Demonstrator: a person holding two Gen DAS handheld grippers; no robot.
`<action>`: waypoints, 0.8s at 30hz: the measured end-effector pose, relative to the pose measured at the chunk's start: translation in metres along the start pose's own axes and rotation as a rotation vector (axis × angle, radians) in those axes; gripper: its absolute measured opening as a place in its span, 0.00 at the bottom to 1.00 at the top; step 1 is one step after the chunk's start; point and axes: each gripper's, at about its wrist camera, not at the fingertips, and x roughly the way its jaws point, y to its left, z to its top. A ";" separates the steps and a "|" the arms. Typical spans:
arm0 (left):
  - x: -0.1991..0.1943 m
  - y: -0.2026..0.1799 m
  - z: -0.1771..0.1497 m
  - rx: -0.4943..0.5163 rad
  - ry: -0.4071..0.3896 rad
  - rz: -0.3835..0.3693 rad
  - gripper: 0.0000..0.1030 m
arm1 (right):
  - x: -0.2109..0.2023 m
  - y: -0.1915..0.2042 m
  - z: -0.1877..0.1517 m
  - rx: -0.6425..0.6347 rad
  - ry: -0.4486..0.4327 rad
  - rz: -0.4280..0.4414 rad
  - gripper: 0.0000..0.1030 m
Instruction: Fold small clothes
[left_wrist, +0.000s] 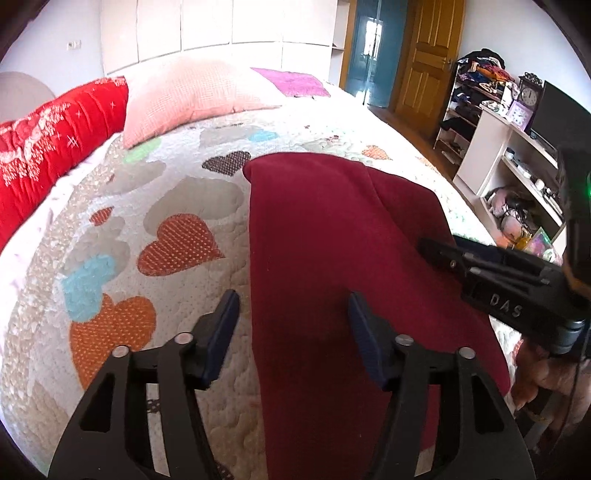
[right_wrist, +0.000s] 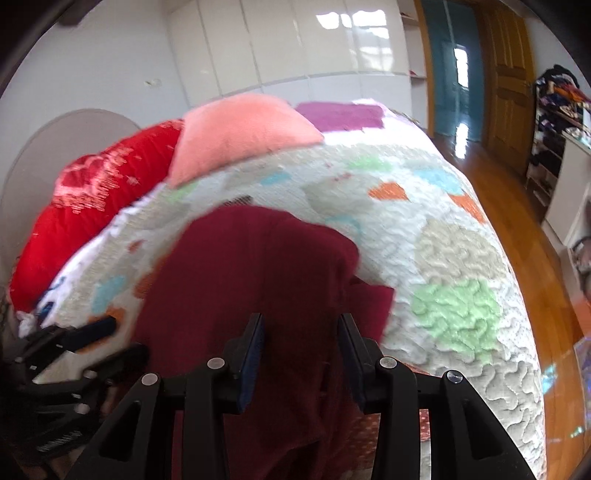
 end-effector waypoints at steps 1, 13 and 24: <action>0.002 0.000 0.000 -0.004 0.006 -0.007 0.61 | 0.006 -0.006 -0.002 0.017 0.013 -0.002 0.38; 0.018 -0.011 -0.005 0.003 0.003 -0.015 0.69 | 0.024 -0.038 -0.018 0.141 0.010 0.105 0.41; 0.014 -0.006 -0.007 -0.040 0.016 -0.034 0.69 | 0.014 -0.018 0.006 0.086 0.008 0.063 0.41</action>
